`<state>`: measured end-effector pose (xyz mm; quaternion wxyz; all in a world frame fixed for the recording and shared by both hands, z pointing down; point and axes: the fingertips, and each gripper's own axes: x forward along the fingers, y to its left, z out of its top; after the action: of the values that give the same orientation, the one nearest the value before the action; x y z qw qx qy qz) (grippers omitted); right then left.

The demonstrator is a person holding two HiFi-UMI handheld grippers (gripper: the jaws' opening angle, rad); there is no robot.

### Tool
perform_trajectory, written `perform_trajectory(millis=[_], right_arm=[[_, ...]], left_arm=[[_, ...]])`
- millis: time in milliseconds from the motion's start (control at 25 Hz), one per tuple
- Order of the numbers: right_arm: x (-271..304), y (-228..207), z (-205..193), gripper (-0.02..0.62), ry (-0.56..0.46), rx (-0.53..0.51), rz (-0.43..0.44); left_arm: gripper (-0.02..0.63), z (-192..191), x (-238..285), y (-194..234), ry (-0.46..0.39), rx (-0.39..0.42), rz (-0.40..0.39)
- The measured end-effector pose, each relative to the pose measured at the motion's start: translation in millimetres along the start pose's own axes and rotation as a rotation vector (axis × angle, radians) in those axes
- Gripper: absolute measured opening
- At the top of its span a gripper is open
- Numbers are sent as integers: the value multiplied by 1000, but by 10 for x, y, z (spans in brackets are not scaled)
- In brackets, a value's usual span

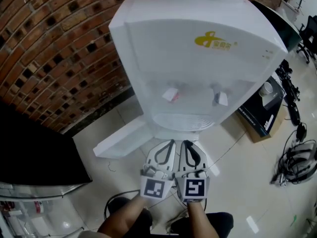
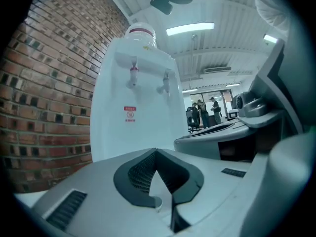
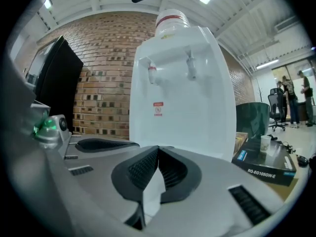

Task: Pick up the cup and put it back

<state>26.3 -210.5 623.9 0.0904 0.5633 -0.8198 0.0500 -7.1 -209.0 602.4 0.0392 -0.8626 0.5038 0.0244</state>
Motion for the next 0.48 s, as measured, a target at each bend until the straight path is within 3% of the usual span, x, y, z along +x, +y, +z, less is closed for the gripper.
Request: perform_trajectory(millis=[480], right_arm=[[-603, 152, 1932, 6, -26, 36, 45]], left_arm=[[-6, 2001, -128, 96, 25, 17, 58]])
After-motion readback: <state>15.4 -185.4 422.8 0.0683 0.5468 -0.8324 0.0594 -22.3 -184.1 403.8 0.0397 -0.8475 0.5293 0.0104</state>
